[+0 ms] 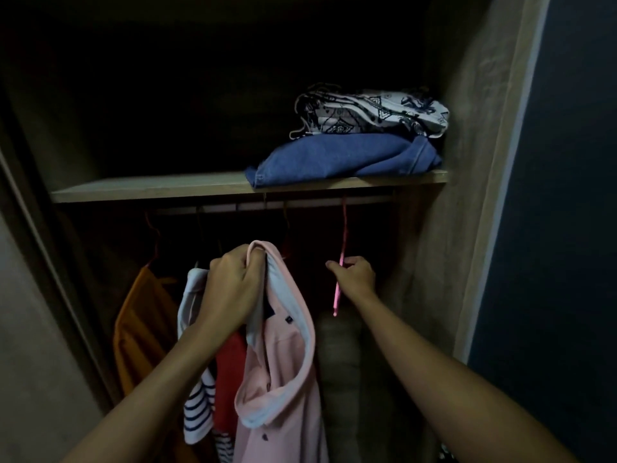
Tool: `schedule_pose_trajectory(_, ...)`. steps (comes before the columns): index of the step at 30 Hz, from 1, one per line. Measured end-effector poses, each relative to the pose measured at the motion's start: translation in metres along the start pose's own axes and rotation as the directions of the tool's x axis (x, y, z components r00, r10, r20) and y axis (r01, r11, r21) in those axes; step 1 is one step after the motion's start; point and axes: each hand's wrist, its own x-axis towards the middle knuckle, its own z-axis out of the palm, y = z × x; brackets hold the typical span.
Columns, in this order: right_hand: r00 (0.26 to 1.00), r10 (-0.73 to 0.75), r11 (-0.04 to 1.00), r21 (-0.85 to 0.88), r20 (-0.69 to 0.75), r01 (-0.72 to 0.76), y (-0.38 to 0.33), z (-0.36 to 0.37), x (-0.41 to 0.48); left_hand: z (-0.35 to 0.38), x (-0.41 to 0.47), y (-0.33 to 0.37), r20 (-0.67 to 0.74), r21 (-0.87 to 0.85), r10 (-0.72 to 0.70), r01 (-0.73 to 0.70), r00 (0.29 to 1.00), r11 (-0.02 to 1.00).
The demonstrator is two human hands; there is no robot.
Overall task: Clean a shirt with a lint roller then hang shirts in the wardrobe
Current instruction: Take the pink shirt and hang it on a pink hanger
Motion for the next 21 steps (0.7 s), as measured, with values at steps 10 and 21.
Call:
schedule_pose_trajectory(10,0.998,-0.033,0.997,0.067,0.055,0.029,0.007,0.007,0.007,0.015,-0.007,-0.002,-0.015,0.019,-0.020,0.020,1.000,1.000)
schedule_pose_trajectory(21,0.989,-0.140,0.987,0.085,0.040,0.136,0.034,-0.054,-0.136,-0.014,-0.046,-0.001,0.056,-0.080,-0.121,0.125,0.991,0.989)
